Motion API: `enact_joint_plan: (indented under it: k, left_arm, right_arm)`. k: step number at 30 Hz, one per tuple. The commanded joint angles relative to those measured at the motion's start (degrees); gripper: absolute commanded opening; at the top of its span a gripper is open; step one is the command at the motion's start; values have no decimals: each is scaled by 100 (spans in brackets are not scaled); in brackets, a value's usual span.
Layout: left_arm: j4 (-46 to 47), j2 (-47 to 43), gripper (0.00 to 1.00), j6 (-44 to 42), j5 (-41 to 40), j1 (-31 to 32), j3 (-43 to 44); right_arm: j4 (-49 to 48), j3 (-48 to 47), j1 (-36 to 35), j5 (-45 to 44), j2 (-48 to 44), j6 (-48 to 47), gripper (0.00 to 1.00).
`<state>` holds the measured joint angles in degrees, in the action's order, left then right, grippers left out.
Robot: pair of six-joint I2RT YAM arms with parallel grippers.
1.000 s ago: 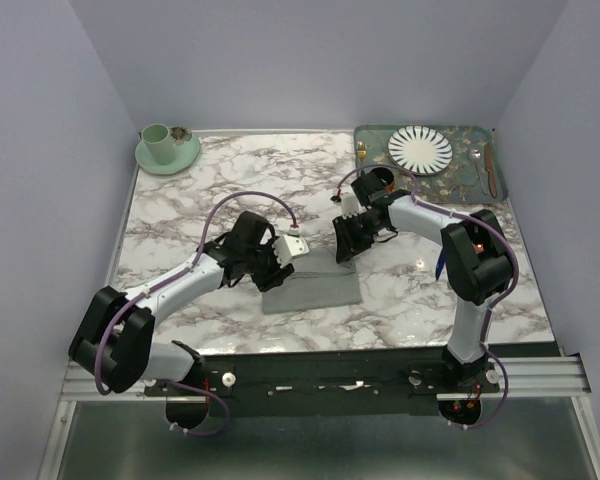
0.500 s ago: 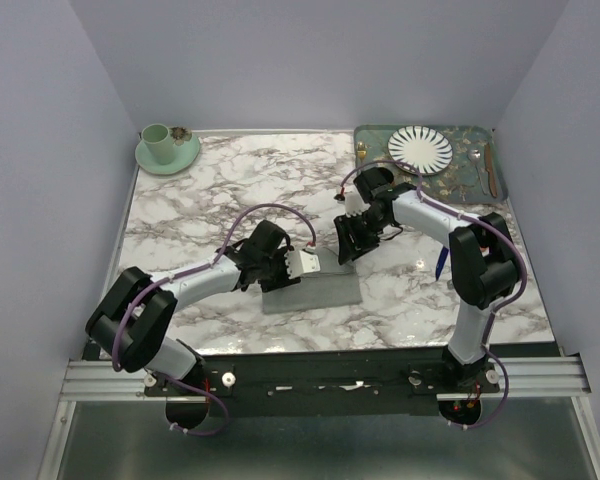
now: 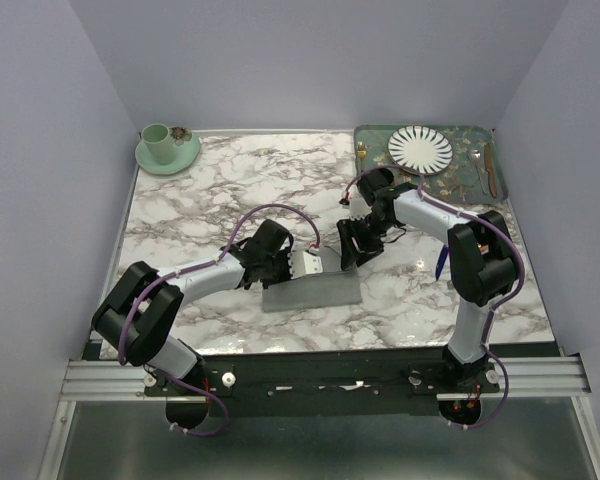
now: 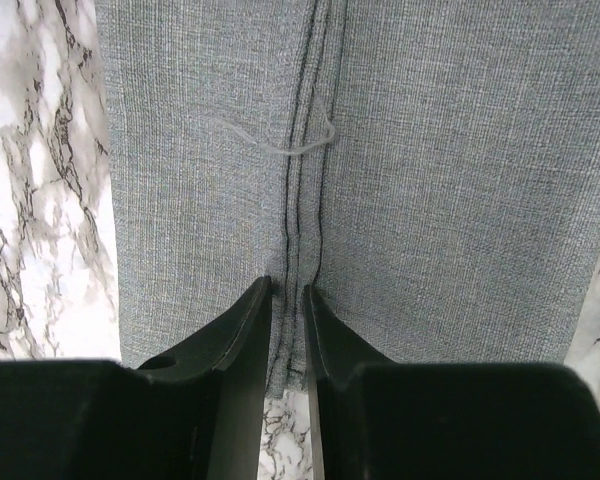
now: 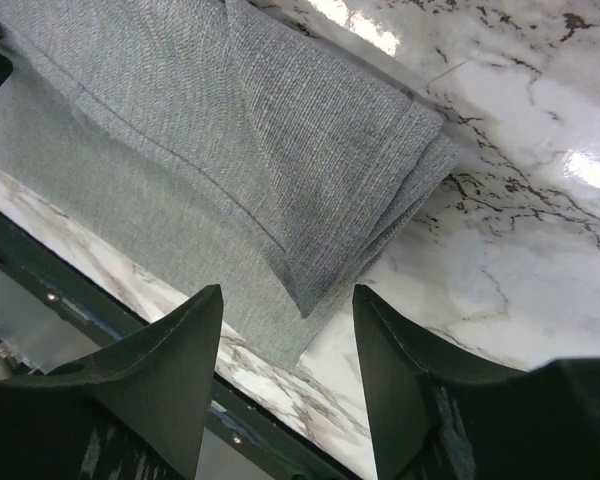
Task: Fold the napkin into a case and place the utensils inside
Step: Smooth out the 2/3-rectangle-folded napkin at the center of the board.
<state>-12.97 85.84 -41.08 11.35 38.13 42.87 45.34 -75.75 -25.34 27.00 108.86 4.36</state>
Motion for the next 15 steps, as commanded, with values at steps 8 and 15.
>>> enact_joint_plan:
  k: [8,15]
  left_arm:
    - [-39,-6,8,-93,244,37,265]
    - [-460,-164,0,-49,718,89,450]
  right_arm:
    - [362,341,144,639,47,-94,71]
    - [168,385,161,956,206,91,69]
